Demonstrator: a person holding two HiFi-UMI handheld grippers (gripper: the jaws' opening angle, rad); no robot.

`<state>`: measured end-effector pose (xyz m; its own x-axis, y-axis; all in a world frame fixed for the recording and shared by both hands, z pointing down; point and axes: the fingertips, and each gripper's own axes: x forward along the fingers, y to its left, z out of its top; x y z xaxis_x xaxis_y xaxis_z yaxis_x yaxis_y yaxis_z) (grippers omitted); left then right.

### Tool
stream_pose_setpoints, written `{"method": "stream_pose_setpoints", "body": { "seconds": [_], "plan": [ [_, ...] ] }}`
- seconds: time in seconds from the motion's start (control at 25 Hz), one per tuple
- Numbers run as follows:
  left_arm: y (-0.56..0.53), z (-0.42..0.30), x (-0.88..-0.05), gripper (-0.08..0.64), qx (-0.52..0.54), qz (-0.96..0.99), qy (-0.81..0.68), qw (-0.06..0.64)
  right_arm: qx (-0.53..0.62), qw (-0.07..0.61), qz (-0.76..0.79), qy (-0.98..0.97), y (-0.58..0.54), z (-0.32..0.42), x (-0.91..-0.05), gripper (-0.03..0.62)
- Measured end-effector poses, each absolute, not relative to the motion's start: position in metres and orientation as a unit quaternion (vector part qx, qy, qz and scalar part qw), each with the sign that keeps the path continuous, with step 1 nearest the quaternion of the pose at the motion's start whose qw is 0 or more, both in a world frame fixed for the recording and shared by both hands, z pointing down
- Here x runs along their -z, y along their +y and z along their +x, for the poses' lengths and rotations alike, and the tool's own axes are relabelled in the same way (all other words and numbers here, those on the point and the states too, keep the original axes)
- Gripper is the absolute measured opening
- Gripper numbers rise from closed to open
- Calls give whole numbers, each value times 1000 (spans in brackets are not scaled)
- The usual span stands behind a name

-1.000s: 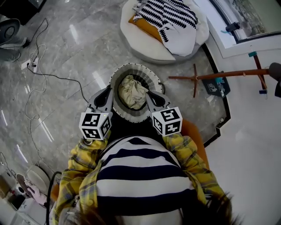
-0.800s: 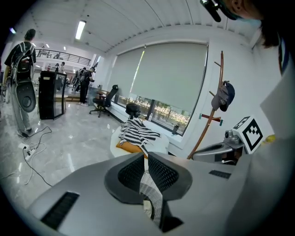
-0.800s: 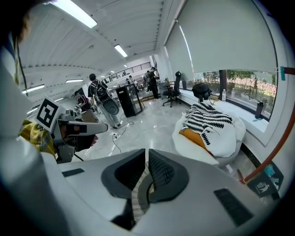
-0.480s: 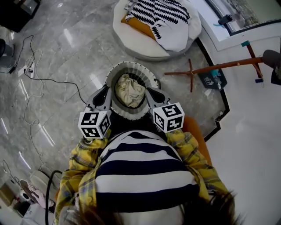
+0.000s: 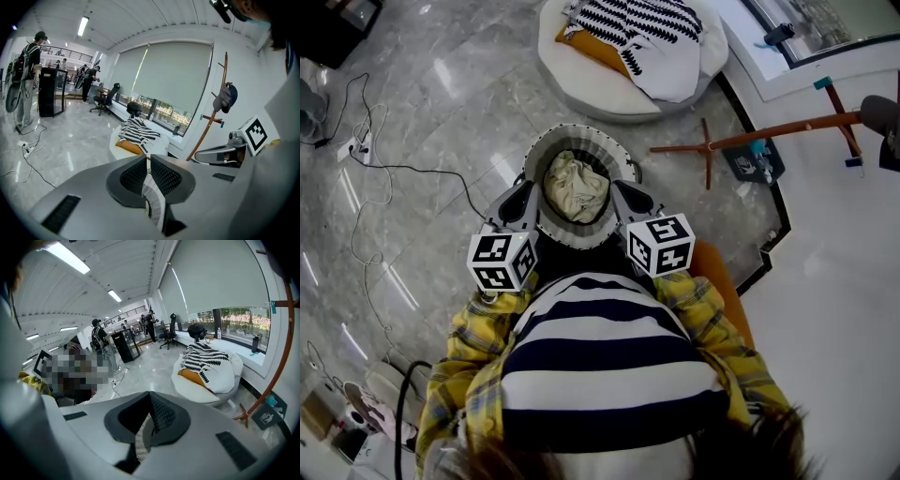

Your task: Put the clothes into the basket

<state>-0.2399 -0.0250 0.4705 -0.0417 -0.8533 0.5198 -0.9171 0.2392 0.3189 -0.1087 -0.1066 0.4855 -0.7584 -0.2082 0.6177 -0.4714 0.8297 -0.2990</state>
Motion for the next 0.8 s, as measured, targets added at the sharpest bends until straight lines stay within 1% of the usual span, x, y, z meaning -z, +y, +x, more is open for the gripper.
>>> {"method": "stream_pose_setpoints", "body": {
  "seconds": [0.8],
  "plan": [
    [-19, -239, -476, 38, -51, 609, -720, 329, -238, 299, 197, -903, -105, -101, -491, 26]
  ]
}}
